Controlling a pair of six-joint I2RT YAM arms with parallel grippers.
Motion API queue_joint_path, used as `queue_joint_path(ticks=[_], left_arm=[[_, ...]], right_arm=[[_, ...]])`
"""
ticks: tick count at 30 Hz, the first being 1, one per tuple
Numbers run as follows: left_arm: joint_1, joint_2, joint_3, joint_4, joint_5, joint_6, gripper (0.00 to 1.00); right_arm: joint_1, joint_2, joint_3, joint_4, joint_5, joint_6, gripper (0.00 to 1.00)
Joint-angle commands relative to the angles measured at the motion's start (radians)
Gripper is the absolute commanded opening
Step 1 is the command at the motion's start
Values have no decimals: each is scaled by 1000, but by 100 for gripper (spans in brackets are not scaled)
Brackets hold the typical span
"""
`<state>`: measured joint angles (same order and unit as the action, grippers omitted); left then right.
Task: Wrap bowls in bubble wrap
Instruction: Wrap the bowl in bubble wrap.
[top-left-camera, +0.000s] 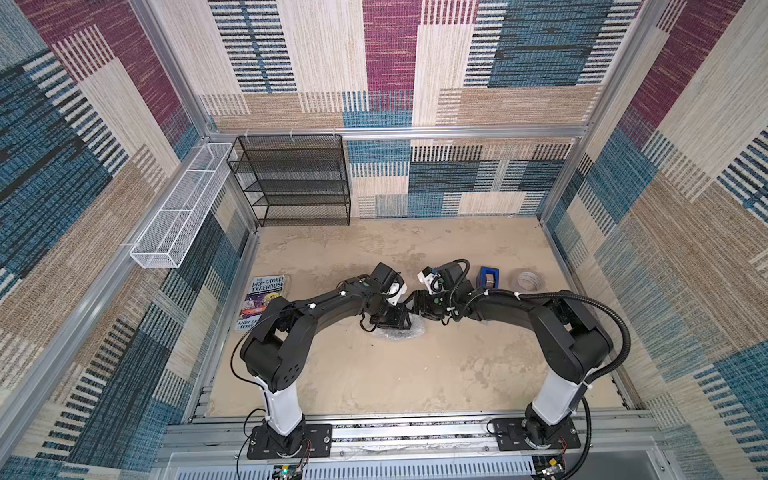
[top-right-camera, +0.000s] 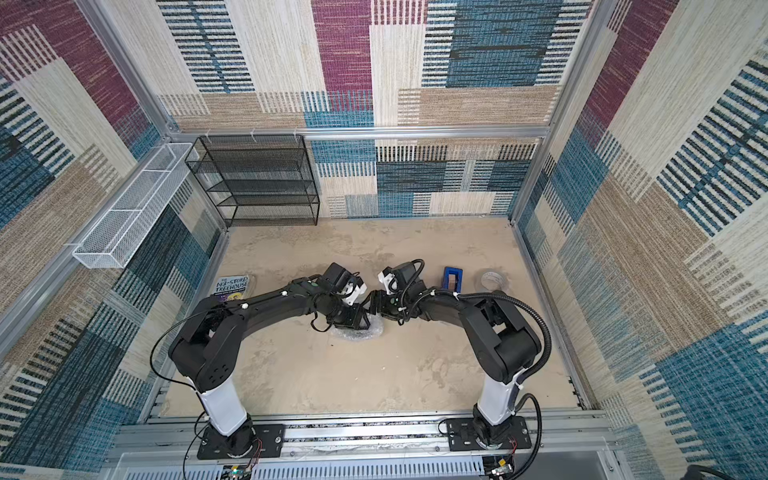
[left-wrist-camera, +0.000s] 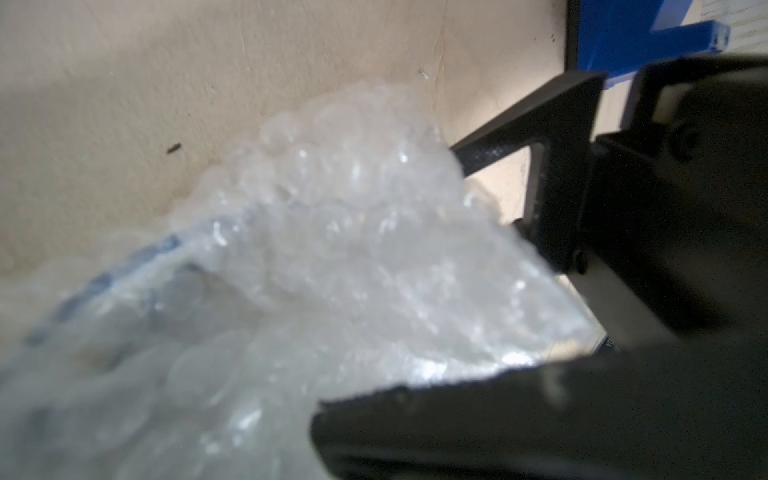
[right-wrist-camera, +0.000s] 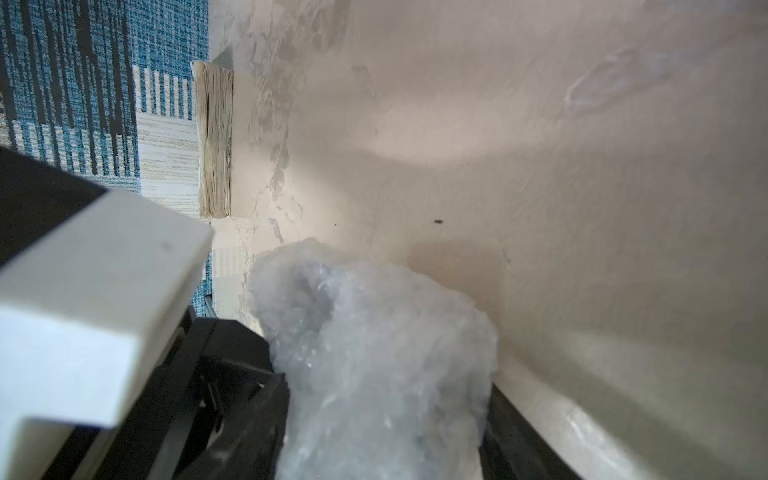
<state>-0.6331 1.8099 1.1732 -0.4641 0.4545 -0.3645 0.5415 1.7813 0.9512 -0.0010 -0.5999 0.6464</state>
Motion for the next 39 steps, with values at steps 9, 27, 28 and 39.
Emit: queue_joint_path(ticks=[9, 27, 28, 39], left_arm=[[-3, 53, 45, 126, 38, -11, 46], [-2, 76, 54, 164, 107, -27, 46], [-1, 74, 51, 172, 115, -28, 46], [27, 39, 38, 158, 93, -23, 47]], right_arm=[[29, 23, -24, 47, -106, -7, 63], [49, 81, -12, 52, -117, -4, 21], [49, 81, -13, 54, -119, -4, 19], [49, 57, -14, 25, -72, -4, 0]])
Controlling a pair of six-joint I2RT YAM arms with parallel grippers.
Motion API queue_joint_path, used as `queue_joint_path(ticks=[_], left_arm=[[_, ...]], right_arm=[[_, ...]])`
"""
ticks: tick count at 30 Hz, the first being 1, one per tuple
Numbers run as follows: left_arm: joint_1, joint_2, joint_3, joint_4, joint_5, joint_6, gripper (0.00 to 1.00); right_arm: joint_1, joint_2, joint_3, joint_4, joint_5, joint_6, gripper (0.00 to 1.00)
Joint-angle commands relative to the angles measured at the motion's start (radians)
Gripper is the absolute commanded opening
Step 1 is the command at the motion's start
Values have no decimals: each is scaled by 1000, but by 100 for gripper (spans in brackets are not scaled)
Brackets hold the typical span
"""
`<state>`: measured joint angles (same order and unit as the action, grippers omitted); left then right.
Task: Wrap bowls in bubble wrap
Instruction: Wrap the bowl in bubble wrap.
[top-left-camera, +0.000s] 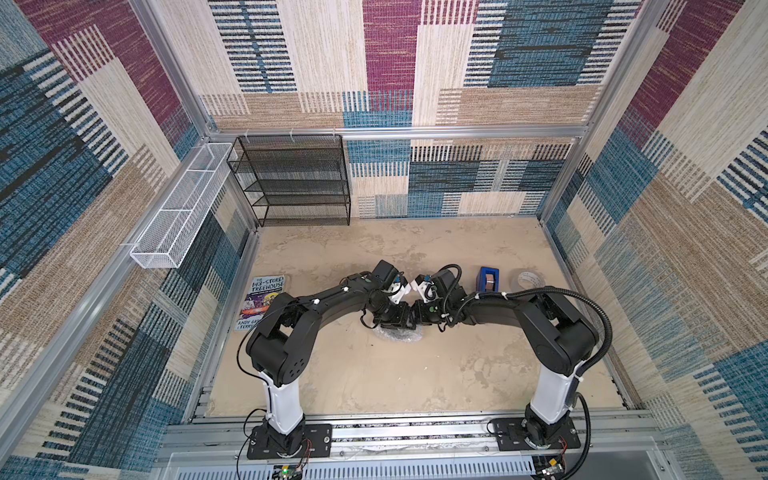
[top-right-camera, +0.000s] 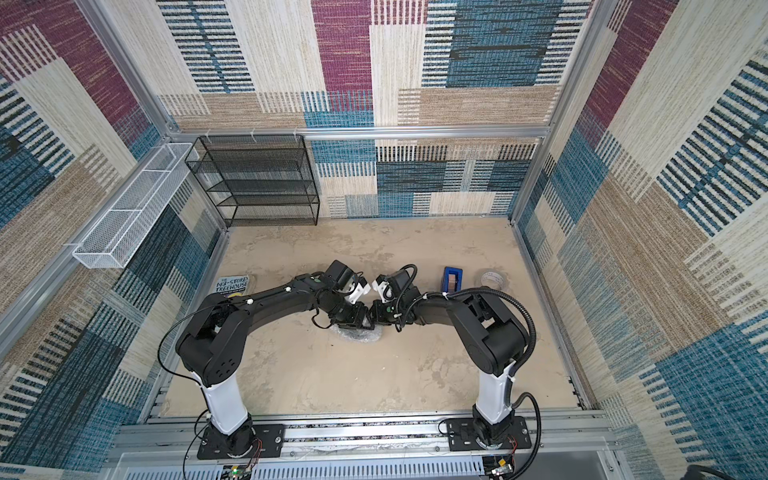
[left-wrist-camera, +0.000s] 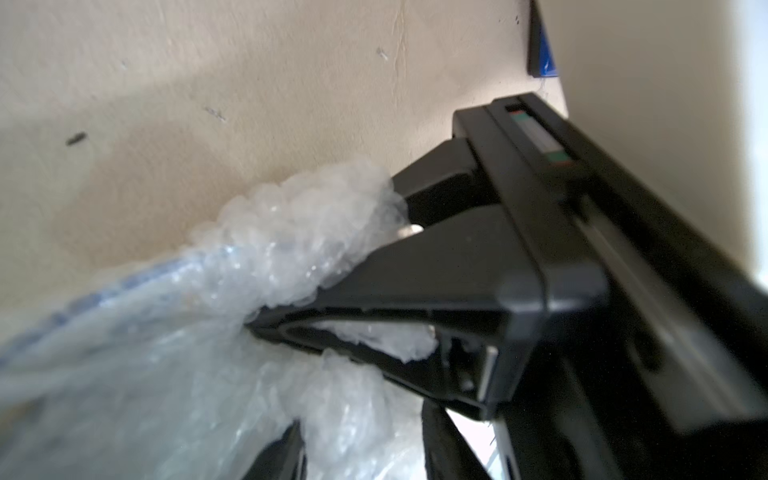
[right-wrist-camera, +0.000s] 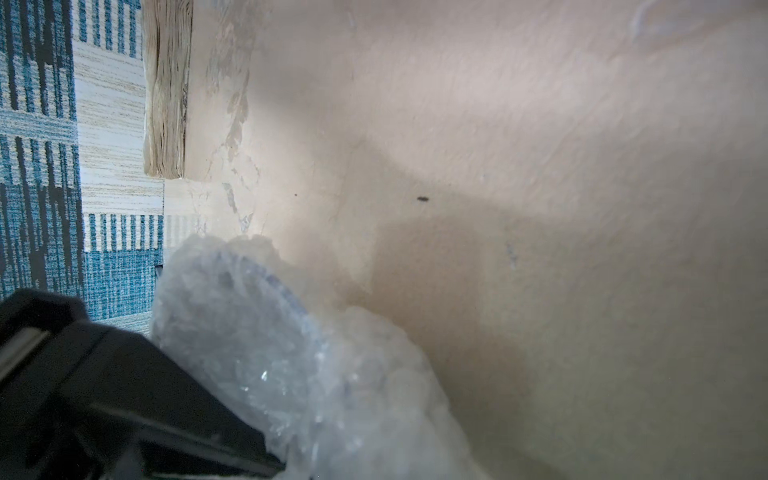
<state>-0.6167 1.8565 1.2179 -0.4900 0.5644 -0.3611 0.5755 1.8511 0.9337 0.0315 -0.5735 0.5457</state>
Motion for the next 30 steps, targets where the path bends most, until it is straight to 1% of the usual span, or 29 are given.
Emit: queue_joint_path(ticks=[1, 7, 13, 18, 21, 24, 27, 28, 30], left_arm=[[20, -15, -9, 186, -15, -31, 47], [62, -80, -20, 201, -11, -42, 48], [70, -115, -10, 198, -14, -43, 51], [81, -153, -50, 258, -25, -66, 52], [97, -192, -70, 292, -48, -81, 56], [120, -230, -81, 274, -96, -87, 58], [165, -287, -145, 236, -226, -155, 59], [187, -301, -167, 205, -253, -183, 61], [211, -319, -228, 211, -228, -220, 65]], right_arm=[[15, -16, 7, -13, -90, 97, 0], [15, -39, 49, -88, -17, 80, 0], [15, -58, 75, -142, 32, 65, 0], [15, -66, 85, -183, 96, 47, 0], [16, -67, 88, -196, 131, 38, 0], [15, -69, 92, -203, 167, 30, 0], [15, -77, 97, -212, 226, 15, 0], [15, -78, 99, -216, 244, 8, 0], [15, -80, 99, -214, 261, -2, 0]])
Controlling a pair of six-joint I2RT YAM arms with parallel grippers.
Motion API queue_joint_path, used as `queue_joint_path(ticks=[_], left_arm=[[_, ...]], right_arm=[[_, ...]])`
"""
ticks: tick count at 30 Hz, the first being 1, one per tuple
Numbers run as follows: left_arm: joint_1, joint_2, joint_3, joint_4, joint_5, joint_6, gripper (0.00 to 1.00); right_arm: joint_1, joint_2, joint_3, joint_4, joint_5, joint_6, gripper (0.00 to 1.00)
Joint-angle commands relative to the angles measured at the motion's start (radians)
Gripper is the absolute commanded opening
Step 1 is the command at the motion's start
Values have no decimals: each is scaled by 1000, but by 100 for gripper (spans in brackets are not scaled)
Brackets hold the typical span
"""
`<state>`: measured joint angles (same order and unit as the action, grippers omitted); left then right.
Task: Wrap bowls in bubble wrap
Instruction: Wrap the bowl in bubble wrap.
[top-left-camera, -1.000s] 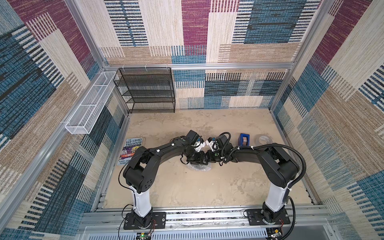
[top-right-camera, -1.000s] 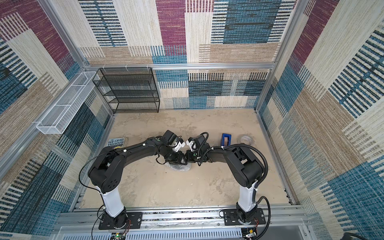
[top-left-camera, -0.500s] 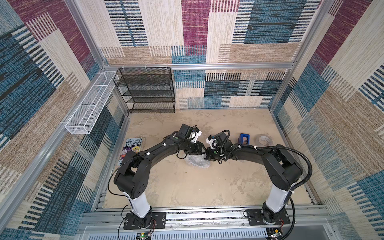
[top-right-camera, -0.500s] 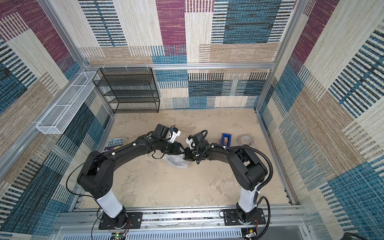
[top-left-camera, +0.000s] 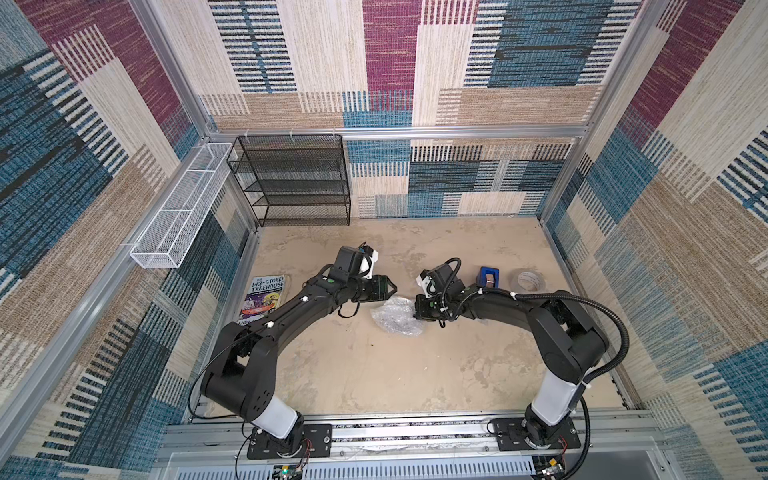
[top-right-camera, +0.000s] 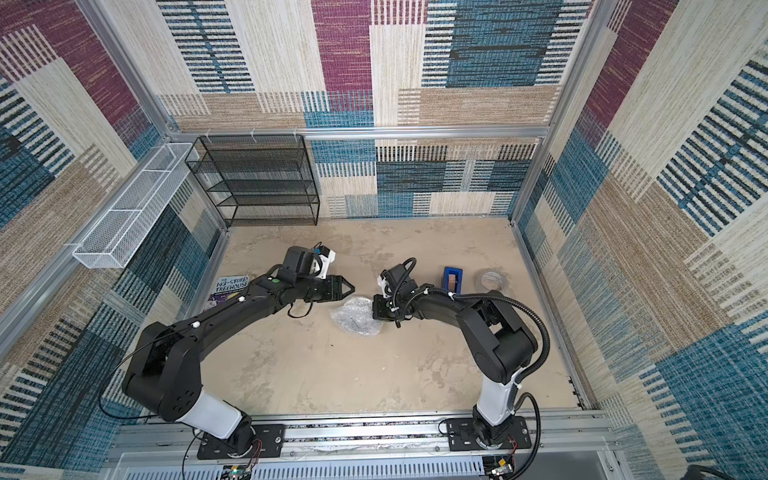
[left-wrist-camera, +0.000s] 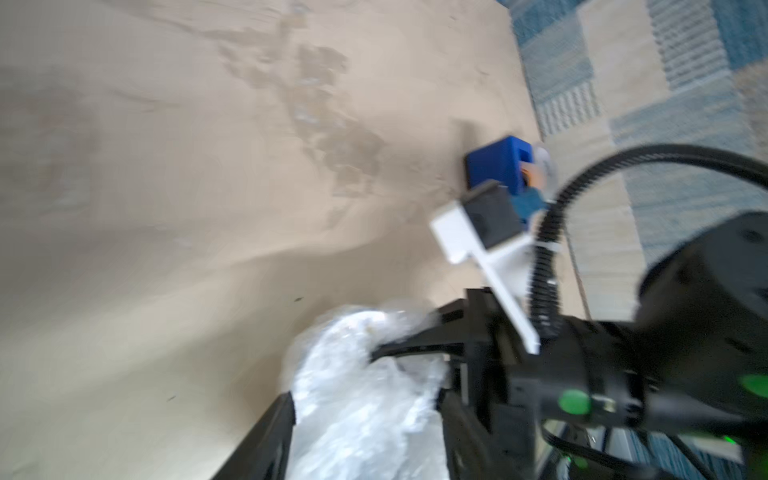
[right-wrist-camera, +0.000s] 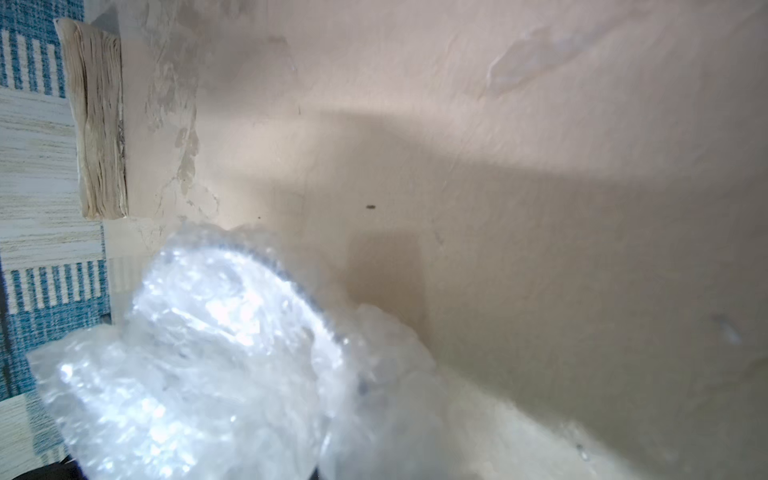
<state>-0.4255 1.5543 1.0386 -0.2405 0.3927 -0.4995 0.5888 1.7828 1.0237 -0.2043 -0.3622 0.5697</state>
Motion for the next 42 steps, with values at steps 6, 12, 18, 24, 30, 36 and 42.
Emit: queue_joint_path(ticks=[6, 12, 18, 24, 30, 36, 42], left_arm=[[28, 6, -188, 123, 47, -198, 89], [22, 82, -196, 295, 141, -273, 99], [15, 134, -153, 315, 178, -264, 100], [4, 201, -145, 373, 250, -286, 96], [-21, 234, -130, 353, 270, -275, 80], [-28, 254, -140, 352, 287, -272, 55], [-49, 251, -110, 290, 253, -219, 42]], right_arm=[[2, 4, 24, 18, 78, -60, 0], [5, 22, 45, 8, 77, -82, 0], [17, 46, 63, 12, 59, -91, 0], [28, 62, 81, 6, 67, -96, 0], [29, 78, 124, -16, 78, -106, 0], [29, 101, 151, -33, 101, -117, 0], [32, 117, 165, -30, 100, -115, 0]])
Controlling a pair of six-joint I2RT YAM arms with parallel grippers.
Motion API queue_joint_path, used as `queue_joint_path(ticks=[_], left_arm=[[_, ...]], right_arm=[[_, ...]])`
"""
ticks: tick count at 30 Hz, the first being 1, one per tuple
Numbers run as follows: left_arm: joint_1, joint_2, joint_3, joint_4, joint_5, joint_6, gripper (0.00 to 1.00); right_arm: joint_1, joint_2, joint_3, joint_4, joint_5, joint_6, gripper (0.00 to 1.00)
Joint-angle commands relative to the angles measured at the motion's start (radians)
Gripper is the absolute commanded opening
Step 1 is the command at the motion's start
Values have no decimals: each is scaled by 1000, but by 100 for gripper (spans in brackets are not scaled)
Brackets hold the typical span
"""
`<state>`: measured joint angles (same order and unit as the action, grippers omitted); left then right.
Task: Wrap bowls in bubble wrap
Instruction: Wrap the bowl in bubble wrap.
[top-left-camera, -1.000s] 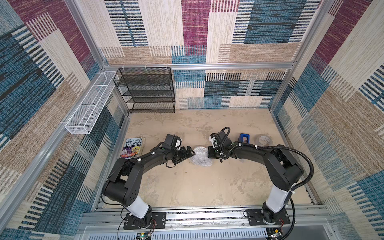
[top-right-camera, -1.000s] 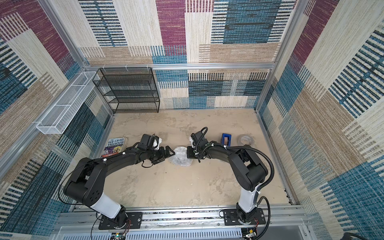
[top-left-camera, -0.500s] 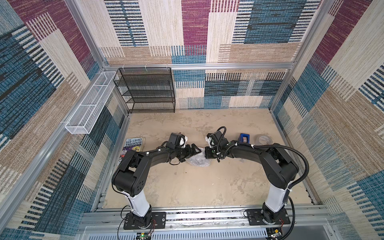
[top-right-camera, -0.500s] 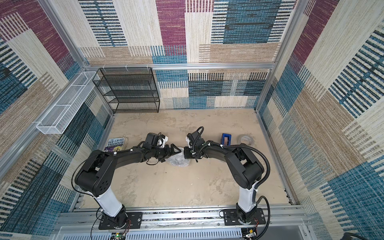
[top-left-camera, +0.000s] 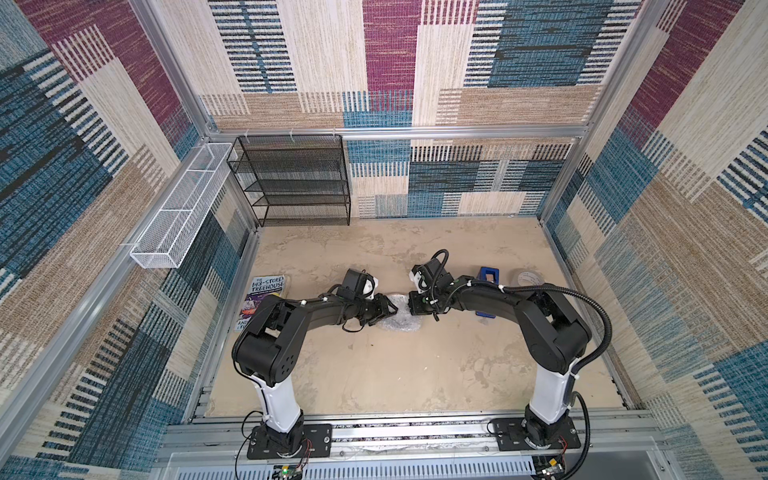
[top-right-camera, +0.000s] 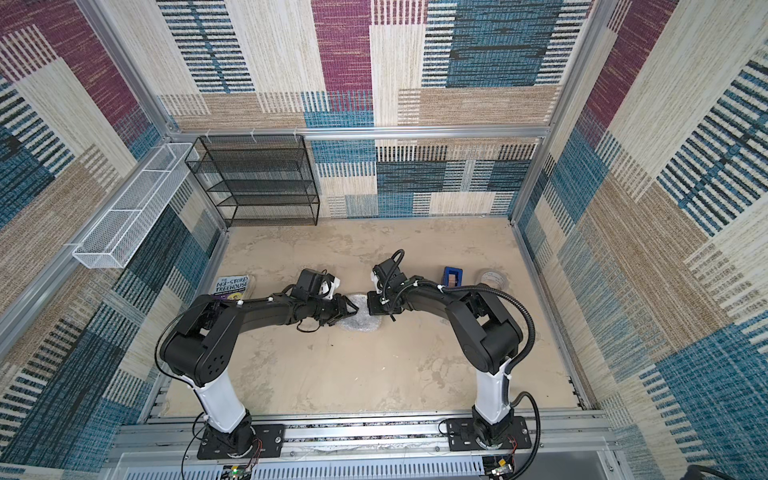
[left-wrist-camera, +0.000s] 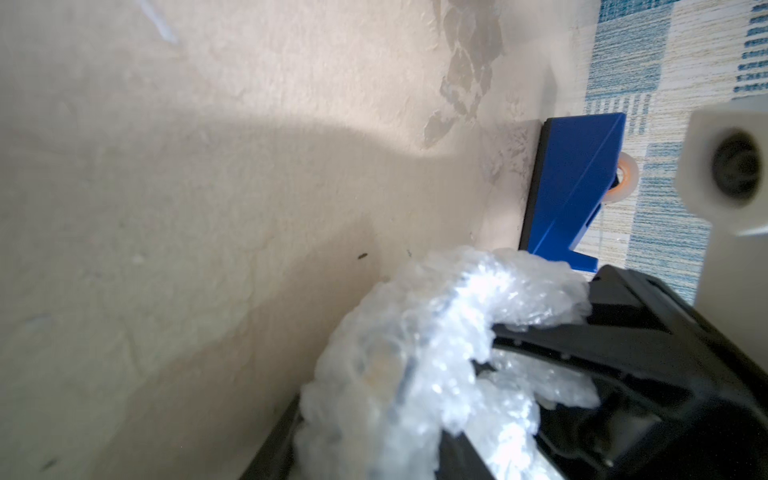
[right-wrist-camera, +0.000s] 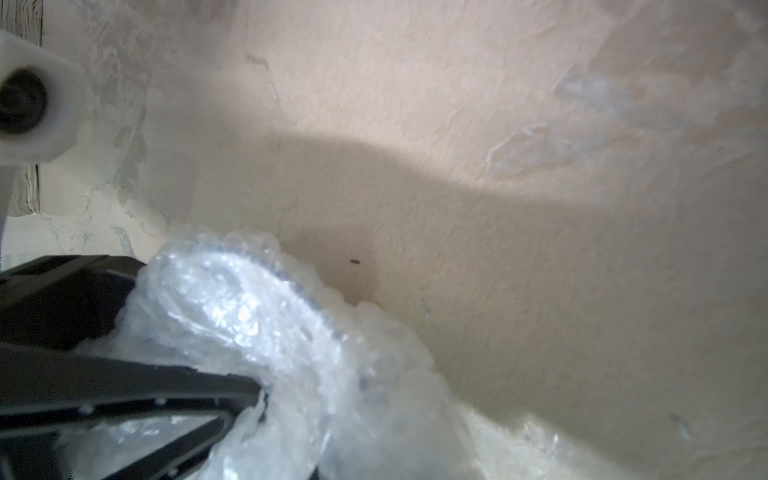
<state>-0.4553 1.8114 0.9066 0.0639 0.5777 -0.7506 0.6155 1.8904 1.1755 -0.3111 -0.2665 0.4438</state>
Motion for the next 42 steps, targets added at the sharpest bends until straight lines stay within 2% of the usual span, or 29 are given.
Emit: queue_joint_path(ticks=[1, 2, 4, 5, 6, 13, 14, 17, 21, 25, 32, 42], left_arm=[[-28, -6, 34, -34, 59, 46, 38], [-36, -3, 45, -50, 52, 56, 34], [-47, 4, 63, -71, 48, 69, 20], [-49, 6, 64, -73, 44, 71, 8], [-49, 11, 67, -79, 43, 72, 0], [-47, 2, 76, -115, 11, 99, 0], [-48, 2, 80, -128, -28, 105, 0], [-48, -4, 87, -156, -63, 122, 0], [-48, -31, 83, -197, -128, 145, 0], [-49, -50, 92, -241, -192, 166, 0], [-48, -44, 106, -258, -225, 174, 0], [-42, -21, 125, -260, -246, 183, 0]], right_arm=[[6, 13, 19, 75, 7, 10, 0], [7, 17, 23, 76, 6, 9, 0], [10, 28, 35, 81, 2, 6, 0], [10, 34, 42, 84, -2, 6, 0], [12, 40, 45, 90, -6, 4, 0], [12, 67, 87, 76, 9, 1, 0], [12, 66, 88, 74, 14, 2, 0], [12, 55, 88, 72, 22, 7, 14], [10, 26, 73, 77, 29, 17, 38], [10, -3, 55, 92, 13, 21, 52], [9, -68, 36, 77, 23, 21, 58], [-30, -172, -54, 63, 21, 27, 61]])
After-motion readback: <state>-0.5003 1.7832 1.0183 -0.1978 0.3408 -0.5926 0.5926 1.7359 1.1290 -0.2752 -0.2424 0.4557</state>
